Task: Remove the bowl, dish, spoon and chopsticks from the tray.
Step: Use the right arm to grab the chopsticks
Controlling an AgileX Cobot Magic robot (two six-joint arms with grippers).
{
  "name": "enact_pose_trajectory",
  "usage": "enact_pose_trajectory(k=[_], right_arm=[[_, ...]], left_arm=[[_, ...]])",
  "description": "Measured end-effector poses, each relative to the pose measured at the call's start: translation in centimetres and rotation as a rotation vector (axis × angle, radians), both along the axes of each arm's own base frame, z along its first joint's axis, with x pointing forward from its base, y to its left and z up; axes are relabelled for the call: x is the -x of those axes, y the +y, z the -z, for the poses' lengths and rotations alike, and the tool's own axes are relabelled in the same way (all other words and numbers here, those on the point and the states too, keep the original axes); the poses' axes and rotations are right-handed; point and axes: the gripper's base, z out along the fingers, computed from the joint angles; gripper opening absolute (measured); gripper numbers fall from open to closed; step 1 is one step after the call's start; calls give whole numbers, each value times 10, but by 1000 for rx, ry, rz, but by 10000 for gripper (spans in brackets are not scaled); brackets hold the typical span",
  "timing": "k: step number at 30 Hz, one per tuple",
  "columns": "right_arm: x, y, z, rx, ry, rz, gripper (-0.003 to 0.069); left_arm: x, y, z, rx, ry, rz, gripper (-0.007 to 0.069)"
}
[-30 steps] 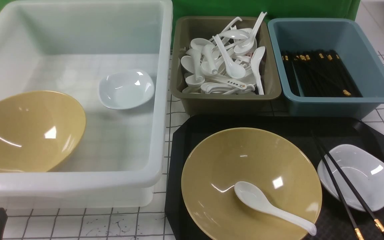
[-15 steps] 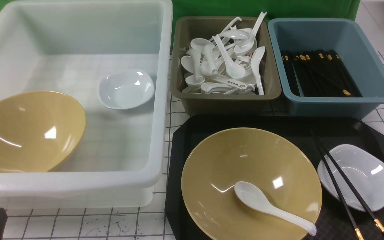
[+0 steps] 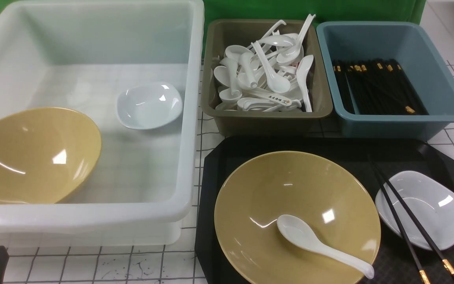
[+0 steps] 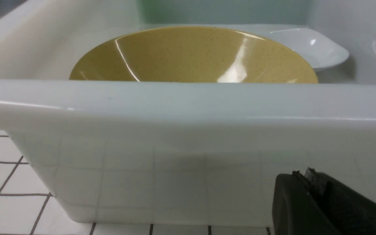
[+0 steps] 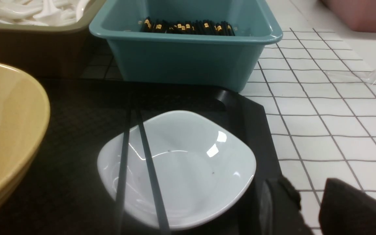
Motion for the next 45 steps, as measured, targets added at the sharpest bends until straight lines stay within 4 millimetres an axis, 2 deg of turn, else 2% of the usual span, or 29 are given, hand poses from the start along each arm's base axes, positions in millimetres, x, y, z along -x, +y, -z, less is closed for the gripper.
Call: enact_pose_trajectory(k=[24, 30, 33, 34, 35, 36, 37, 38, 40, 43, 45], right_arm=[[0, 0, 0, 0, -1, 0, 237], [0, 0, 0, -20, -3, 5, 237], [0, 1, 0, -168, -15, 36, 237], [0, 2, -1, -354, -25, 71, 237], [0, 2, -1, -359, -25, 71, 237], [0, 2, -1, -501, -31, 98, 237], [0, 3, -1, -696, -38, 141, 237], [0, 3, -1, -734, -39, 150, 237], [0, 3, -1, -922, -49, 194, 237], [0, 4, -1, -1103, -58, 237, 237], [0, 4, -1, -1120, -58, 241, 237]], left_arm=[[0, 0, 0, 0, -2, 0, -12], [0, -2, -1, 61, -17, 4, -12], [-1, -5, -3, 208, -46, 5, -12], [-1, -7, -7, 408, -78, -3, -12], [-2, -8, -7, 446, -84, -7, -12], [-2, -9, -9, 600, -102, -15, -12], [-2, -12, -14, 902, -128, -29, -12], [-2, -12, -14, 930, -130, -30, -12], [-2, -13, -18, 1173, -152, -43, -12], [-2, -13, -20, 1312, -160, -46, -12], [-2, -13, -21, 1347, -158, -46, -12]])
